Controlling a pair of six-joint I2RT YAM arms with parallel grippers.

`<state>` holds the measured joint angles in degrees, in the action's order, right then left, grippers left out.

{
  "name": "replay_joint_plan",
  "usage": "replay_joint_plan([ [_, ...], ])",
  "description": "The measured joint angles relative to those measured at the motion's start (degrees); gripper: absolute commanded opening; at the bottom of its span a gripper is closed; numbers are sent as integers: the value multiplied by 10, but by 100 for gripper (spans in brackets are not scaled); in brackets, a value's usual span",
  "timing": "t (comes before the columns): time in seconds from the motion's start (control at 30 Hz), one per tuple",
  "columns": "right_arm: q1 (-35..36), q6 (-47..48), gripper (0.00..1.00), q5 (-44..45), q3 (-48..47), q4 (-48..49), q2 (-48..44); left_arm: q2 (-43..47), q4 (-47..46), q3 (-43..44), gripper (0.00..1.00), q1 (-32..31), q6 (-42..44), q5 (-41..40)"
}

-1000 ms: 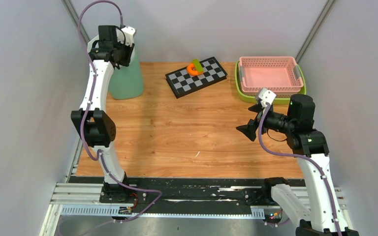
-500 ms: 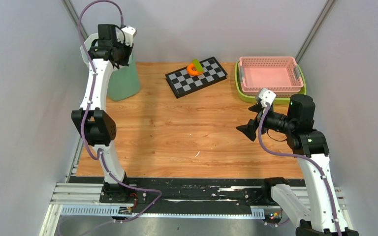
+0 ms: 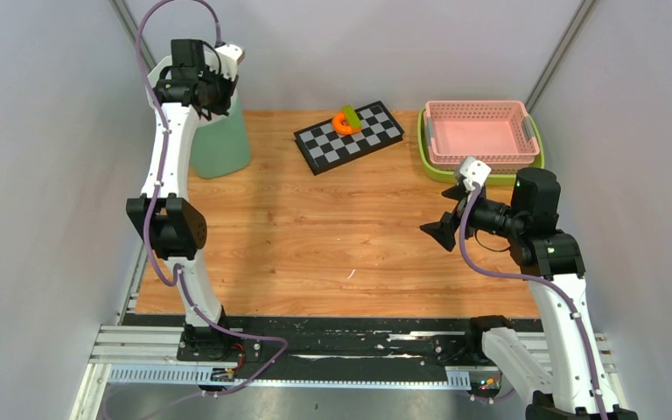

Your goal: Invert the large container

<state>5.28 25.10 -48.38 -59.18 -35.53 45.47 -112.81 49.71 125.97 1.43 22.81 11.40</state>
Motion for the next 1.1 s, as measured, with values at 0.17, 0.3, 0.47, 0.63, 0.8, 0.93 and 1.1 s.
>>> replay_joint_plan([
  [0.17, 0, 0, 98, 0, 0, 0, 0, 2, 3, 4, 0, 0, 6, 12],
  [0.3, 0, 0, 98, 0, 0, 0, 0, 14, 3, 5, 0, 1, 7, 21],
  [0.47, 0, 0, 98, 0, 0, 0, 0, 41, 2, 8, 0, 1, 6, 34],
  [0.63, 0, 0, 98, 0, 0, 1, 0, 62, 2, 24, 0, 1, 6, 41],
  [0.8, 0, -1, 98, 0, 0, 1, 0, 83, 1, 26, 0, 1, 6, 45],
  [0.93, 0, -1, 98, 1, 0, 2, 0, 103, -9, 26, 0, 1, 5, 49],
  [1.1, 1, -1, 98, 1, 1, 4, 0, 134, -29, 26, 0, 1, -1, 55],
])
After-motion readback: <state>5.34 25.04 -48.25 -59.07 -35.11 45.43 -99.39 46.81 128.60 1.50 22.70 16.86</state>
